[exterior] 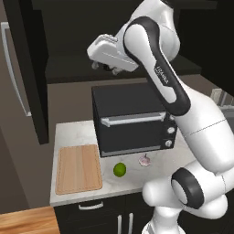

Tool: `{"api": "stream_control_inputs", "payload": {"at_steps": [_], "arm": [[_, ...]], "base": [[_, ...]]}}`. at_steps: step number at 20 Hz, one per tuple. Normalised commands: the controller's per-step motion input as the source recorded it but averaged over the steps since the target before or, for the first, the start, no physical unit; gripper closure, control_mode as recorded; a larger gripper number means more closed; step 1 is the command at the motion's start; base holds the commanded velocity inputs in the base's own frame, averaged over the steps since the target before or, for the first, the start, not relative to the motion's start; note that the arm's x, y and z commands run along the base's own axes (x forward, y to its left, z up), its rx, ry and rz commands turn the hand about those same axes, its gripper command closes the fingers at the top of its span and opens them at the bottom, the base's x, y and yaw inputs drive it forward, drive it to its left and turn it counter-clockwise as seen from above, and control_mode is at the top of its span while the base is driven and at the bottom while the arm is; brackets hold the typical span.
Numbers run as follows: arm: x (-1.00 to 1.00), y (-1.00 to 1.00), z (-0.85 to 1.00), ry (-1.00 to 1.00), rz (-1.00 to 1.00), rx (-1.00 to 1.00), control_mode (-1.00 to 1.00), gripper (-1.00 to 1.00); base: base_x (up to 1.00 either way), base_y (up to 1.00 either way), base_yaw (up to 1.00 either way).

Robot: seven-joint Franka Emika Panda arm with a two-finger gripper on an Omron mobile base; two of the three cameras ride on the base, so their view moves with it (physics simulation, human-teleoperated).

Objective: Open the cabinet. Place the bowl and condiment on the counter. Then place the lime and garlic on the cutting board.

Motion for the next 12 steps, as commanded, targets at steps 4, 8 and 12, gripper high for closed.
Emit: {"api": "stream_control_inputs", "payload": {"at_steps": [4,8,12], "arm": [[0.35,0.04,-0.25,-0.34,-0.29,-0.3,-1.0,-1.0],[0.64,0.02,-0.05,-0.16,-0.41,-0.22,-1.0,-1.0],[0.83,-0.01,0.24,-0.08,-0.31,-0.24,-1.0,-1.0]], "base": [[0.0,0.0,0.0],[0.0,0.0,0.0],[0.0,0.0,0.0]]}}
